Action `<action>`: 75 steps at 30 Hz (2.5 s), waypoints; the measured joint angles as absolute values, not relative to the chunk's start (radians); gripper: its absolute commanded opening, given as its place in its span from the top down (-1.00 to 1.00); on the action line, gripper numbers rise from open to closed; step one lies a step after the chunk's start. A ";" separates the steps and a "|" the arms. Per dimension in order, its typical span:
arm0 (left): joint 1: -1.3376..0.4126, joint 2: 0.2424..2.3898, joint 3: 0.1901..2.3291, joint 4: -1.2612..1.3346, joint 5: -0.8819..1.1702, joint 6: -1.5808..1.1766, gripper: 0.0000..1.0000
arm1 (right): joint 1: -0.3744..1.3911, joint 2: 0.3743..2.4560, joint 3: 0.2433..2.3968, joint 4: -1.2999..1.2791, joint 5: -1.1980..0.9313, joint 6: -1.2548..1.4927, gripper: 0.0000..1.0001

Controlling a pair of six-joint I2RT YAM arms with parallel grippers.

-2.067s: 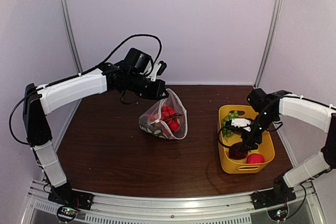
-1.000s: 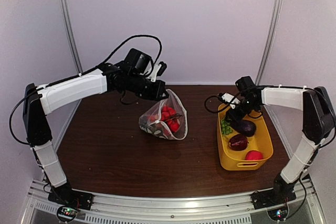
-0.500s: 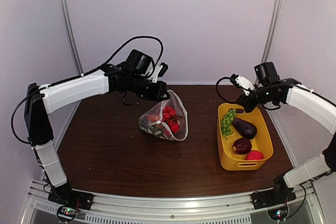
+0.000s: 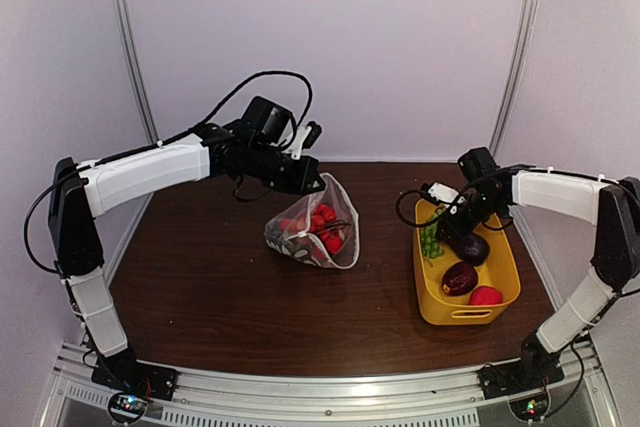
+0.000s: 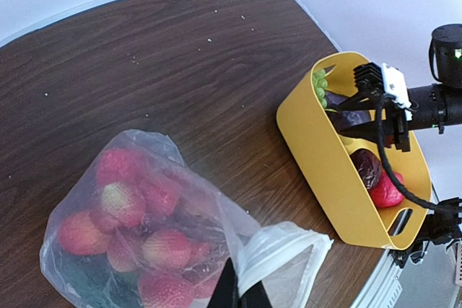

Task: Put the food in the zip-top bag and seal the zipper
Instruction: Pick up the fake vegetable from the bin, then place the fake vegetable in the zipper food storage bag.

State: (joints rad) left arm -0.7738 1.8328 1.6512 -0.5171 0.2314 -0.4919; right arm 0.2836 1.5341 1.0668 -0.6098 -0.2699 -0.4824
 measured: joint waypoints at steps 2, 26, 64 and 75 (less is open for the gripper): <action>-0.774 1.833 1.651 -0.517 0.232 -0.492 1.00 | 0.284 1.567 1.067 -0.596 -0.275 -0.494 0.03; -0.774 1.842 1.655 -0.518 0.231 -0.492 1.00 | 0.327 1.663 1.095 -0.522 -0.264 -0.499 -0.04; -0.774 1.850 1.655 -0.520 0.243 -0.492 1.00 | 0.238 1.478 1.026 -0.765 0.068 -0.469 0.17; -0.774 1.851 1.675 -0.526 0.274 -0.515 1.00 | 0.263 1.147 1.229 -0.876 -0.387 -0.492 0.29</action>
State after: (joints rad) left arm -0.7738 1.8515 1.6749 -0.5262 0.2741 -0.5152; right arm 0.2630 1.1469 1.2285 -0.8764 -0.3870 -0.4915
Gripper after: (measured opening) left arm 0.010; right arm 0.626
